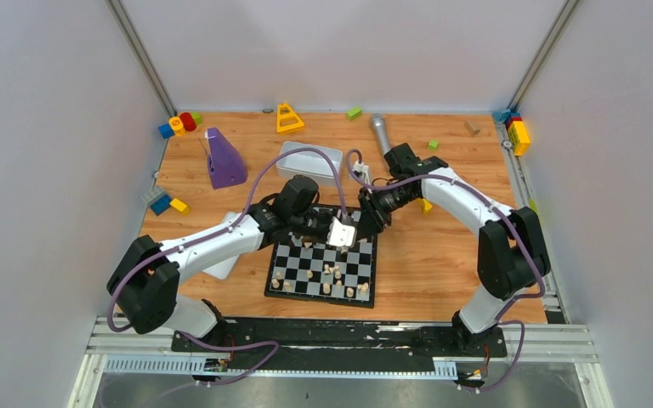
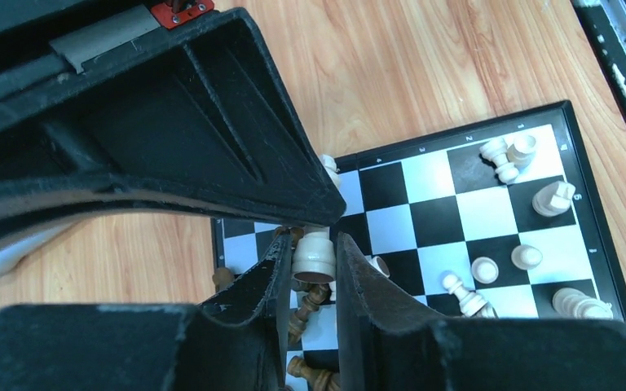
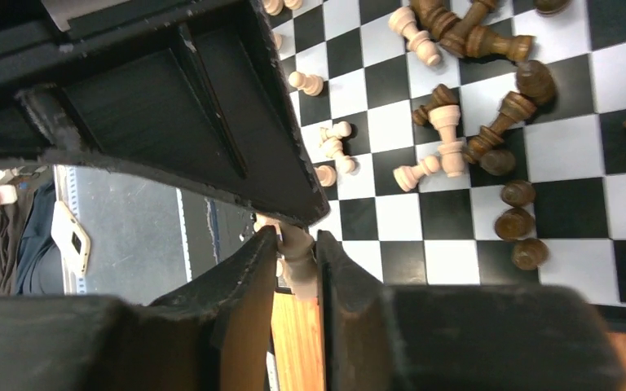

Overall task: Set up the chess pieces on the board
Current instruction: Place the chess piece on the chessboard.

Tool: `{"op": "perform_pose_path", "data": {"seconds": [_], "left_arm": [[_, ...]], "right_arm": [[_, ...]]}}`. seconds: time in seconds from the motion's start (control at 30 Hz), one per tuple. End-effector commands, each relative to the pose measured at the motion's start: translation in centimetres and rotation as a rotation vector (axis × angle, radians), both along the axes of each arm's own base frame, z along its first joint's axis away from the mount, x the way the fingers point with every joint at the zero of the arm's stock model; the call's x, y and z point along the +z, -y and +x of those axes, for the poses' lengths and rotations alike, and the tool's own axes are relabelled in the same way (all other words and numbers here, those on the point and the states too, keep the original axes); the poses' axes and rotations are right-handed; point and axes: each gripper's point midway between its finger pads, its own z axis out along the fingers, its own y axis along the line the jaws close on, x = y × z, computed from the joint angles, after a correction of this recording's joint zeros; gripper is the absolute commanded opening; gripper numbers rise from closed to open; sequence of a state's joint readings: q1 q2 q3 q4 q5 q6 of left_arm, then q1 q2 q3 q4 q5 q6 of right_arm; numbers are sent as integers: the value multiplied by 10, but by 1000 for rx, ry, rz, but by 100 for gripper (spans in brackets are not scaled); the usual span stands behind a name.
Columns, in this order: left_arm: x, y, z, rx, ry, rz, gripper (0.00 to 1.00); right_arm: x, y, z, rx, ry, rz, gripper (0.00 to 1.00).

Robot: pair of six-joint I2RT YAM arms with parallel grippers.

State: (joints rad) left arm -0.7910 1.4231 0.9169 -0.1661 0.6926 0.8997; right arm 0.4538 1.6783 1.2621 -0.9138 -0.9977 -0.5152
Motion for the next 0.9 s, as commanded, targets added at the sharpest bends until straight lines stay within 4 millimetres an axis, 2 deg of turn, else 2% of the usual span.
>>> {"op": "perform_pose_path", "data": {"seconds": [0.0,0.03,0.1,0.23,0.57,0.67,0.87], "left_arm": [[21,2,18,121,-85,-76,0],[32,0,27,146,-86,-138,0],[48,-4,36,235,-194,-249,0],[72,-6,37,265,-265,-401,0],[75,5,41,294,-404,-488,0],[75,8,40,280,-415,-488,0],[73,9,39,266,-423,-483,0]], "right_arm": [[44,12,32,-111,86,117,35],[51,18,39,-147,95,143,40],[64,28,48,-200,107,197,46],[74,31,49,-223,101,255,53],[72,22,53,-209,29,304,66],[72,18,52,-192,15,315,66],[72,13,51,-178,9,315,58]]}}
